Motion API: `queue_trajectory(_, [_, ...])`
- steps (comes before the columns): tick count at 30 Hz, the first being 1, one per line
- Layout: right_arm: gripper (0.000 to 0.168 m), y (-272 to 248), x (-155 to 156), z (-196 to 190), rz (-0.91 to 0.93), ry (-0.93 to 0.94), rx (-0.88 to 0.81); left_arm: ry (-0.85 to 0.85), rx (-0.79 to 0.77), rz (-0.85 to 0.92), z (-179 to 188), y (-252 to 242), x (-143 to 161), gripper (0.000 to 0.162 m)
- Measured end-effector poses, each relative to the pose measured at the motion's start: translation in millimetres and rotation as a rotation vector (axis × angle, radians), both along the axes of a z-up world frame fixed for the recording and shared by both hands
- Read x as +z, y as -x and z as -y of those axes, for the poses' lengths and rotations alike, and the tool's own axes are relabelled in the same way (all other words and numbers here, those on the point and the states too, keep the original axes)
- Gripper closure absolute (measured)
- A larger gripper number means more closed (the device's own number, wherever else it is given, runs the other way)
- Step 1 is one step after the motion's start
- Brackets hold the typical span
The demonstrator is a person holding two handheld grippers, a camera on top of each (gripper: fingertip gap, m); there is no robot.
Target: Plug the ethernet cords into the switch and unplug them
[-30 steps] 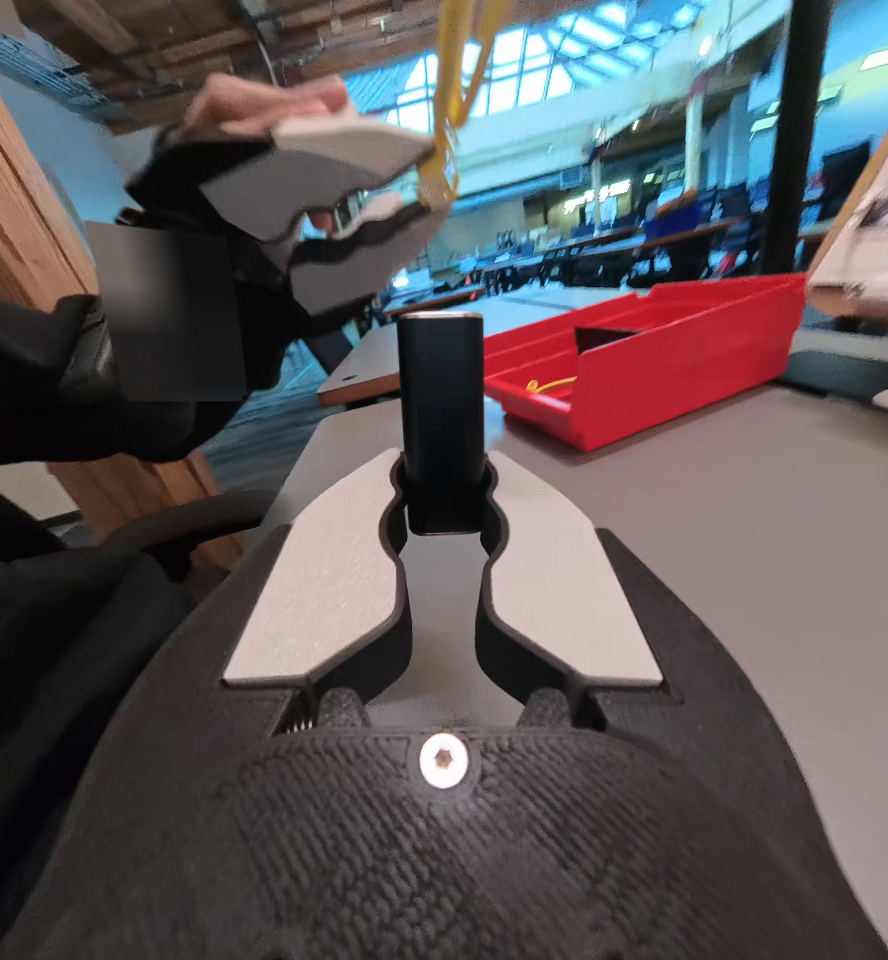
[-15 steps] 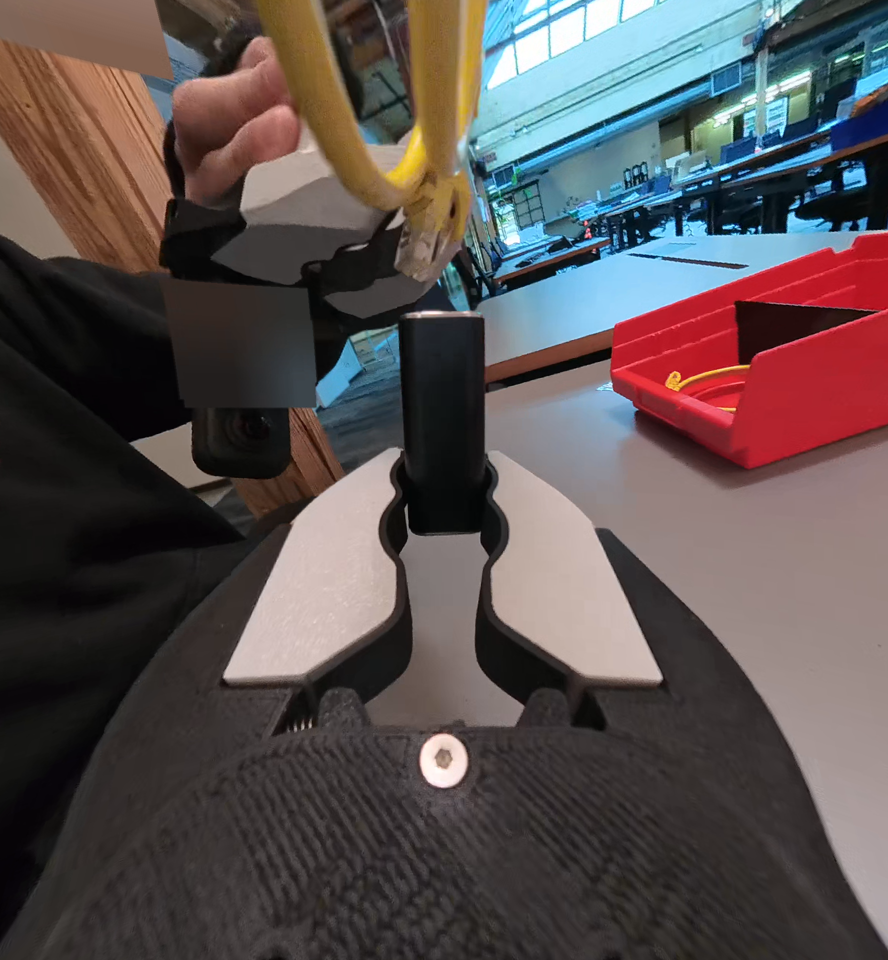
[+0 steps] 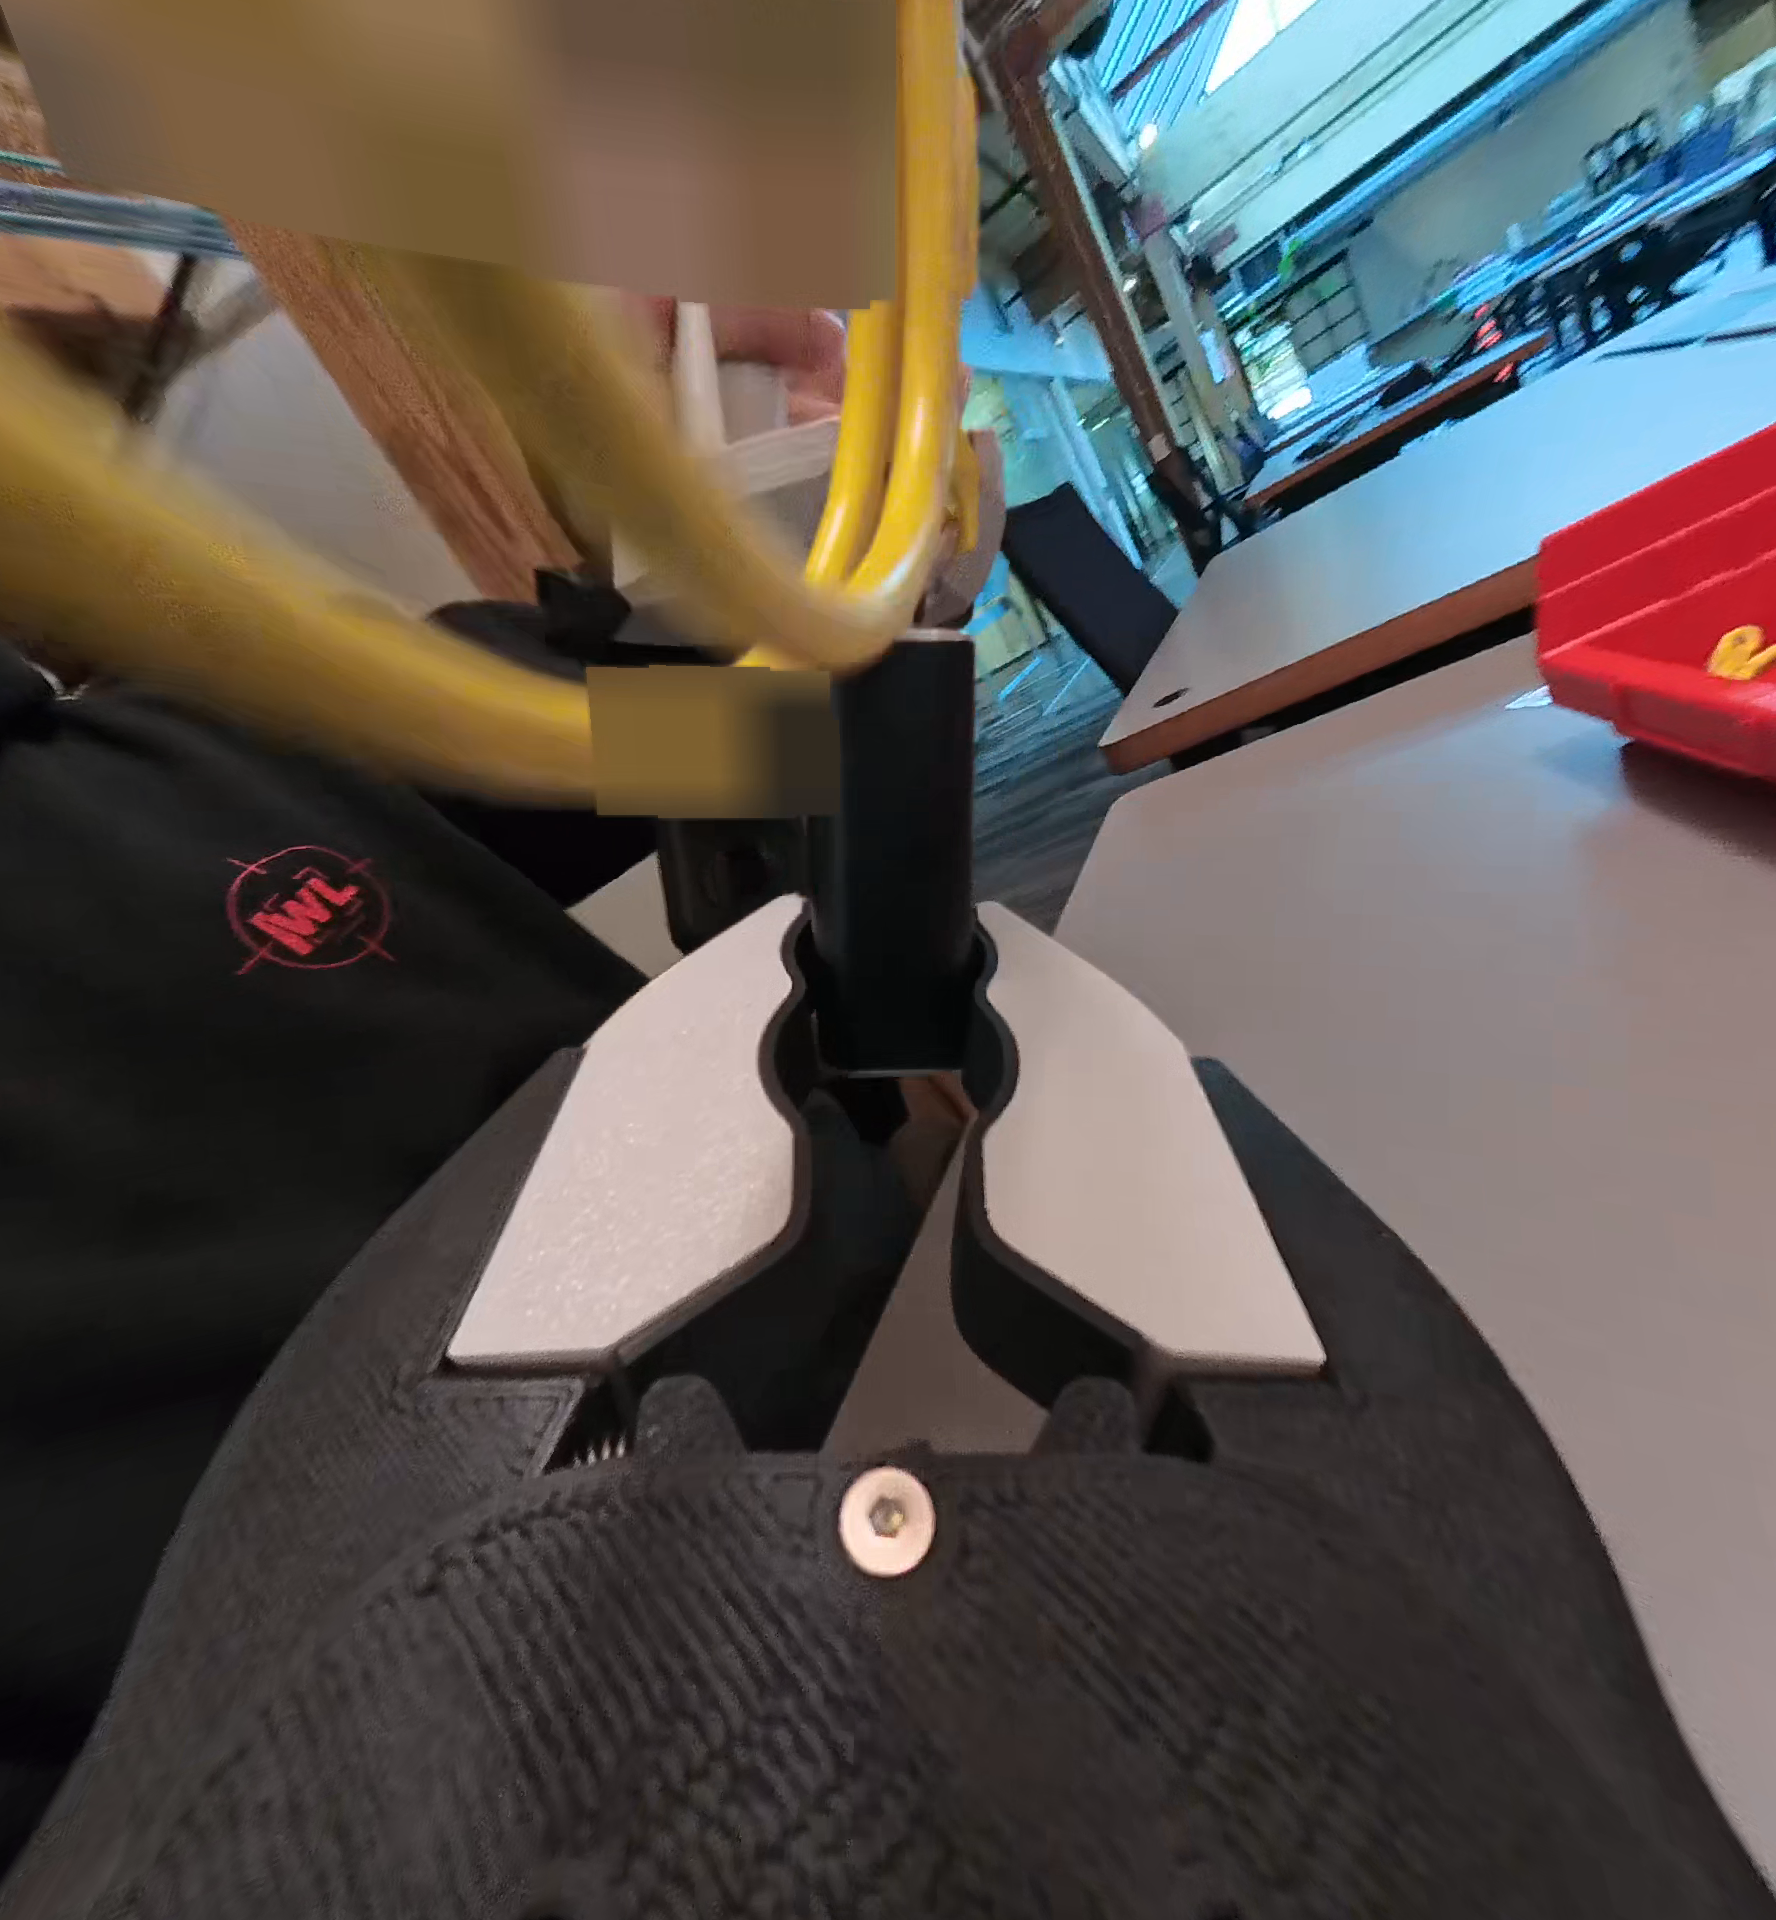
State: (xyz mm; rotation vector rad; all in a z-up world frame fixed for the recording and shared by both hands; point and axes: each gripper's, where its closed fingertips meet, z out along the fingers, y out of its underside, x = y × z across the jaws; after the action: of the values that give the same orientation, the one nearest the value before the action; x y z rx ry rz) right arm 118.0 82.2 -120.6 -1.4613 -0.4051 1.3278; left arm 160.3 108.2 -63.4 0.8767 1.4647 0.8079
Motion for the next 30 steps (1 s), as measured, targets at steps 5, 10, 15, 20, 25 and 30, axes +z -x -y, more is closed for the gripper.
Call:
queue_trajectory(5, [0.142, 14.9, 7.5, 9.2, -0.074, -0.015, 0.135, -0.010, -0.057, 0.013, 9.0, 1.2, 3.0, 0.149])
queue_trajectory(10, [0.143, 8.7, 5.9, 7.5, -0.075, -0.023, 0.109, -0.013, -0.040, -0.006, 6.4, 2.8, 2.7, 0.149])
queue_trajectory(15, [0.142, 1.3, 11.4, 5.9, -0.022, -0.066, 0.027, 0.024, -0.030, 0.026, 9.2, 1.8, 12.6, 0.149])
queue_trajectory(20, [0.143, -8.5, 5.9, -5.3, 0.118, -0.067, -0.127, 0.026, 0.008, 0.094, 4.7, -6.9, 13.7, 0.148])
queue_trajectory(25, [0.139, -10.2, 8.8, -3.1, 0.166, -0.057, -0.155, 0.047, -0.042, 0.169, 15.6, -8.5, 20.6, 0.149])
queue_trajectory(30, [0.143, -21.3, -8.1, -13.5, 0.181, 0.018, -0.202, 0.272, 0.114, 0.070, 2.5, -14.2, 12.4, 0.156])
